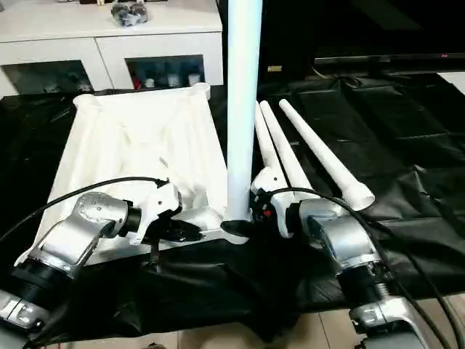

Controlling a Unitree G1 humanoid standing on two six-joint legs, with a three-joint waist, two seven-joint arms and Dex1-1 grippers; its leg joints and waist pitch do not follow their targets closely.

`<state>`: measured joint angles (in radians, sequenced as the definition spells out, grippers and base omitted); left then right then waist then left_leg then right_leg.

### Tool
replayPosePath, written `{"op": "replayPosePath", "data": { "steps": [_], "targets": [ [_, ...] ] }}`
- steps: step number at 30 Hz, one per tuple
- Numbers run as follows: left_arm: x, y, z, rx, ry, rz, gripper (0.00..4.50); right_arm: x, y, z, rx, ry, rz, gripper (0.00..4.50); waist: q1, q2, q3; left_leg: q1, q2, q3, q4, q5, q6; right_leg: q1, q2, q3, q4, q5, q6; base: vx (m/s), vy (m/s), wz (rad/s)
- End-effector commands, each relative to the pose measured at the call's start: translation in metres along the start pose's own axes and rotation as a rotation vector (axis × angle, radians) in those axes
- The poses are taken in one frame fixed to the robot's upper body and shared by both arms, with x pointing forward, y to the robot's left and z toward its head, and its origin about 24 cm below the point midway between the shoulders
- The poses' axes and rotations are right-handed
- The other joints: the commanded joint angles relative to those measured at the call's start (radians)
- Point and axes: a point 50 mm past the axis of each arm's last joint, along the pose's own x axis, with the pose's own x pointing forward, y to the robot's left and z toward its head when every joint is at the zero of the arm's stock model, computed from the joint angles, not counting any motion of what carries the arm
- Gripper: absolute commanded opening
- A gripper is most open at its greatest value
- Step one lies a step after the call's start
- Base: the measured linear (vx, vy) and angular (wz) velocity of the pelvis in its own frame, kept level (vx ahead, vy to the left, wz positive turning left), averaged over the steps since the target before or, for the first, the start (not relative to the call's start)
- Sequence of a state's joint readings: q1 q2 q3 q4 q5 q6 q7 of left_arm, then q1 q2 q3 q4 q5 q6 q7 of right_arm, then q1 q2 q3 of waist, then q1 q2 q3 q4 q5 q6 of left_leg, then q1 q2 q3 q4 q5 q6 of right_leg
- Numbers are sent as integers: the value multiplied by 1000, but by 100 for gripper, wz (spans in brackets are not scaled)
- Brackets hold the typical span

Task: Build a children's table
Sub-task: Rotate leg to tighten

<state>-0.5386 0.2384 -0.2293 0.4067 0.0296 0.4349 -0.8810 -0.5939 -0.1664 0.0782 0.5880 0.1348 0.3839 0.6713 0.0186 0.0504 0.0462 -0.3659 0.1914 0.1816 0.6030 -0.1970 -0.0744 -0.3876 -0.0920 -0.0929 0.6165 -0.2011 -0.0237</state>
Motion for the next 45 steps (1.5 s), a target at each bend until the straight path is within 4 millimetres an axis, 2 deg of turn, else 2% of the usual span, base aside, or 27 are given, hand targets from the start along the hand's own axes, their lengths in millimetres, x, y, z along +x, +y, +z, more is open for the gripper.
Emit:
{"op": "replayPosePath", "data": {
  "steps": [1,3,5,6,7,8,10,13,16,18,21,23,24,26,29,32,36,41,43,45],
  "targets": [
    [14,-6,26,-19,-91,54,0,18,11,-22,60,85,-77,288,-1,-9,-57,8,33,-22,-76,-219,-1,48,-63,46,-90,-298,-210,0,0,0],
    [17,-5,29,-35,-100,89,0,25,17,-21,73,78,-73,287,-3,-5,-60,2,34,-19,-74,-186,35,49,-60,50,-88,-224,-206,0,0,0],
    [20,-7,32,-43,-111,92,0,30,24,-20,69,76,-58,287,-8,-6,-64,-5,32,-21,-72,-146,59,55,-58,46,-80,-162,-213,0,0,0],
    [22,-9,33,-45,-114,90,0,33,28,-19,70,74,-44,287,-8,-6,-66,-5,32,-19,-70,-134,67,55,-59,47,-79,-142,-217,0,0,0],
    [22,-9,33,-45,-114,90,0,33,28,-19,70,74,-44,287,-6,-15,-67,-6,33,-18,-68,-106,85,57,-59,48,-73,-109,-229,0,0,0],
    [23,-12,33,-44,-116,87,0,35,30,-19,65,70,-41,286,-5,-13,-65,-6,33,-16,-67,-98,97,55,-60,48,-74,-102,-236,0,0,0],
    [25,-13,33,-47,-110,95,0,39,31,-19,57,69,-39,284,-8,-13,-64,-4,34,-16,-69,-121,97,53,-60,47,-77,-125,-239,0,0,0],
    [25,-16,33,-43,-106,88,0,42,32,-19,45,66,-39,283,-13,-10,-58,-1,35,-17,-72,-175,83,50,-62,46,-87,-210,-230,0,0,0],
    [24,-19,31,-10,-107,46,0,42,32,-18,2,59,-26,283,-16,-8,-59,-2,36,-18,-74,-185,75,50,-60,47,-87,-218,-219,0,0,0],
    [22,-21,30,11,-112,10,0,40,32,-16,-10,47,-8,352,-19,-9,-61,-4,36,-19,-73,-163,84,52,-59,48,-81,-170,-229,0,0,0],
    [20,-23,27,37,-106,-24,0,38,31,-10,-39,25,33,364,-19,-7,-65,-3,36,-18,-69,-131,101,52,-60,48,-75,-113,-248,0,0,0],
    [19,-24,26,51,-105,-43,0,36,30,-8,-59,20,54,380,-17,-6,-70,-5,36,-17,-65,-90,118,56,-60,49,-65,-36,-266,0,0,0],
    [17,-25,24,57,-101,-65,0,34,29,-6,-79,18,78,393,-15,-8,-72,-7,35,-16,-62,-65,142,57,-58,48,-59,20,-278,0,0,0],
    [14,-26,22,76,-96,-100,0,28,28,-4,-124,19,124,403,-12,-8,-74,-8,36,-16,-58,-38,166,57,-59,48,-54,65,-285,0,0,0],
    [9,-27,17,95,-78,-143,0,15,24,-3,-174,36,197,412,-3,-7,-71,-7,37,-14,-56,-36,185,54,-57,48,-56,64,-285,0,0,0],
    [4,-25,14,114,-67,-166,0,1,20,-5,-214,61,255,412,8,-6,-67,-1,41,-13,-61,-91,156,51,-56,48,-63,-24,-273,0,0,0],
    [-1,-26,10,133,-58,-209,0,-15,17,-7,-251,92,321,412,25,-5,-65,3,42,-12,-64,-122,121,49,-56,52,-67,-63,-260,0,0,0],
    [-8,-31,7,161,-58,-302,0,-32,18,-8,-284,125,397,412,39,-6,-67,2,42,-14,-64,-107,118,51,-55,53,-64,-48,-248,0,0,0],
    [-10,-33,5,170,-51,-327,0,-37,19,-8,-293,133,416,412,42,0,-67,2,42,-14,-64,-108,117,48,-55,52,-64,-50,-247,0,0,0],
    [-12,-33,3,174,-40,-350,0,-40,19,-9,-296,139,430,412,43,-3,-67,2,43,-14,-65,-115,115,49,-55,52,-64,-52,-245,0,0,0]
  ]
}}
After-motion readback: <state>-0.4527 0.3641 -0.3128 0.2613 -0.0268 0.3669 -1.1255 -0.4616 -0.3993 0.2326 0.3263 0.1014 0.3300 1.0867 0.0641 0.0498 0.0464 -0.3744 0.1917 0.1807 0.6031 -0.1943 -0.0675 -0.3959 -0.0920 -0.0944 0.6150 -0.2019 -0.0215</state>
